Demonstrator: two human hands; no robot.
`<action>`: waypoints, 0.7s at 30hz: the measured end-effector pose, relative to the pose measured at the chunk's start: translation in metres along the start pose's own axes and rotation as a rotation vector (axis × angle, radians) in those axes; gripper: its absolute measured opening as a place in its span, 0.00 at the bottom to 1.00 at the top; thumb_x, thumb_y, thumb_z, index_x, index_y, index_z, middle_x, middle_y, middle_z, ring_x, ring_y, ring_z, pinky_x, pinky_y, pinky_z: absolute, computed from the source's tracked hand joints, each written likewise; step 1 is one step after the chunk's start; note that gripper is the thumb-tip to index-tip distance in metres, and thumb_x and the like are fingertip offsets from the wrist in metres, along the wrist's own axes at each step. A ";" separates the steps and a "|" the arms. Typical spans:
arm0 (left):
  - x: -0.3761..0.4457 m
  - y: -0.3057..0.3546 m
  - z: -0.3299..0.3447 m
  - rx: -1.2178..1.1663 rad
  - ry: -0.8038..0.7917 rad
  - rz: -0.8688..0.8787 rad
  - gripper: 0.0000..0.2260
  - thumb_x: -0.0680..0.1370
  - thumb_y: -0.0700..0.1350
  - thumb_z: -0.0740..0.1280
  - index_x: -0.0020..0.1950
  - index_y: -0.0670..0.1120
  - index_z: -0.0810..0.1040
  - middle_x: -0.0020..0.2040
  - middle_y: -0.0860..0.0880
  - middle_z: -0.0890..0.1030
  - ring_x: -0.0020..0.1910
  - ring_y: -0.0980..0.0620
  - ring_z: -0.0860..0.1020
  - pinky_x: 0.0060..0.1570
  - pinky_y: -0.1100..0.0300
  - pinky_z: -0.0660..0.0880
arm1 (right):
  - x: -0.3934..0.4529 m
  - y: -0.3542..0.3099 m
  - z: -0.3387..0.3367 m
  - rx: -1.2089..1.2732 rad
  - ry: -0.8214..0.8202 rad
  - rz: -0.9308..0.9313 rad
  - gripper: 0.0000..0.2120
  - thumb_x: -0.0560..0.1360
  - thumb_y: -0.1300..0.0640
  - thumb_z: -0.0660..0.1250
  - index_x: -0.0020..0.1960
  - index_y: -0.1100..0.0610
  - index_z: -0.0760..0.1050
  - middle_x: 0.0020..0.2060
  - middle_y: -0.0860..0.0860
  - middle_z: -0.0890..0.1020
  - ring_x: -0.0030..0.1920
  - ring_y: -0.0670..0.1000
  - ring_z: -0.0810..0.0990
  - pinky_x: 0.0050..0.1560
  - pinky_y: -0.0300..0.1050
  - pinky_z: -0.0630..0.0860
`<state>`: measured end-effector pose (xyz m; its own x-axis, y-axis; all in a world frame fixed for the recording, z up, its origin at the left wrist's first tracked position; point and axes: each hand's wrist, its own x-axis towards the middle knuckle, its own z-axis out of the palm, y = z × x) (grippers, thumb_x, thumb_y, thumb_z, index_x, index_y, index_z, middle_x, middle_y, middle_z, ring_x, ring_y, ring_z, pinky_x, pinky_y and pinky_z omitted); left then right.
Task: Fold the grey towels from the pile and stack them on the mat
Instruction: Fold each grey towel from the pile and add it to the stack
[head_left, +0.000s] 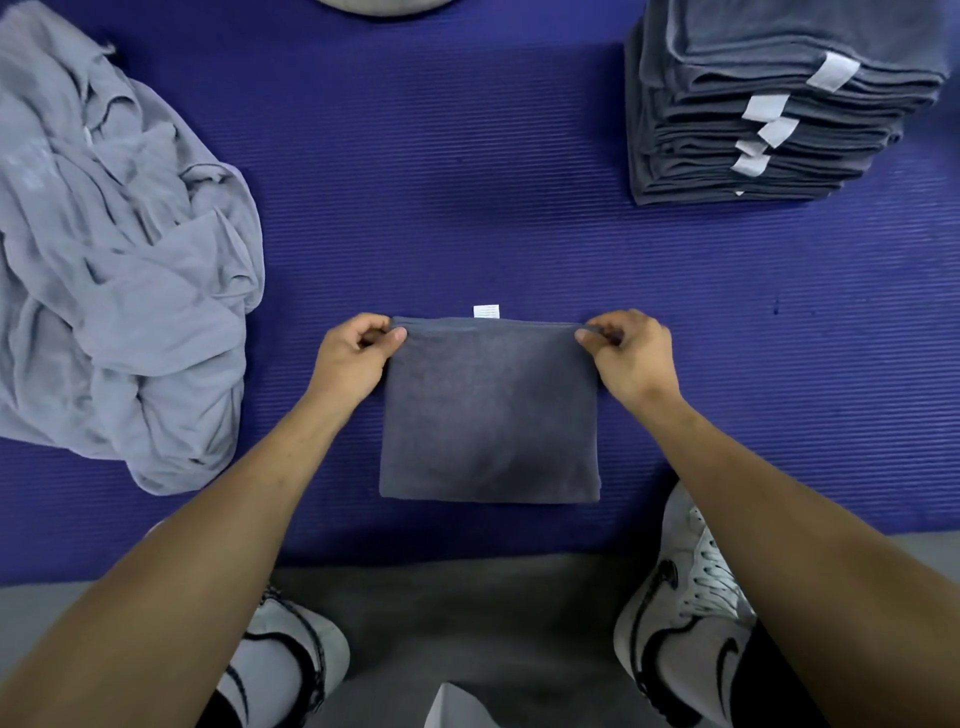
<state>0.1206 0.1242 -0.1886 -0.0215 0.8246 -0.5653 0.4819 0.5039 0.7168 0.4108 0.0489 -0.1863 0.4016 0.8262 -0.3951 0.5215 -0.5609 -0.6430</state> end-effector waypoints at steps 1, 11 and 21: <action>0.000 0.001 -0.001 -0.023 -0.004 -0.011 0.04 0.78 0.45 0.71 0.45 0.53 0.80 0.43 0.53 0.81 0.43 0.57 0.79 0.46 0.64 0.76 | 0.000 0.000 0.000 0.007 0.007 -0.005 0.05 0.77 0.54 0.70 0.48 0.55 0.83 0.42 0.43 0.80 0.43 0.40 0.78 0.42 0.29 0.70; 0.010 0.003 0.002 0.294 -0.036 0.122 0.12 0.77 0.48 0.71 0.59 0.52 0.75 0.44 0.54 0.78 0.39 0.56 0.77 0.39 0.67 0.70 | 0.016 0.000 -0.001 -0.177 -0.118 -0.028 0.14 0.76 0.52 0.70 0.60 0.54 0.75 0.51 0.48 0.75 0.50 0.47 0.75 0.52 0.43 0.76; 0.035 0.035 -0.006 0.674 -0.331 0.127 0.20 0.67 0.59 0.78 0.51 0.50 0.79 0.46 0.54 0.80 0.46 0.57 0.78 0.43 0.62 0.73 | 0.045 -0.027 -0.018 -0.334 -0.475 0.099 0.20 0.70 0.45 0.76 0.56 0.54 0.78 0.52 0.51 0.80 0.53 0.51 0.79 0.55 0.45 0.77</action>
<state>0.1313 0.1725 -0.1808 0.2829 0.6921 -0.6641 0.8962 0.0560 0.4401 0.4289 0.1003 -0.1751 0.1193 0.6583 -0.7433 0.7388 -0.5590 -0.3765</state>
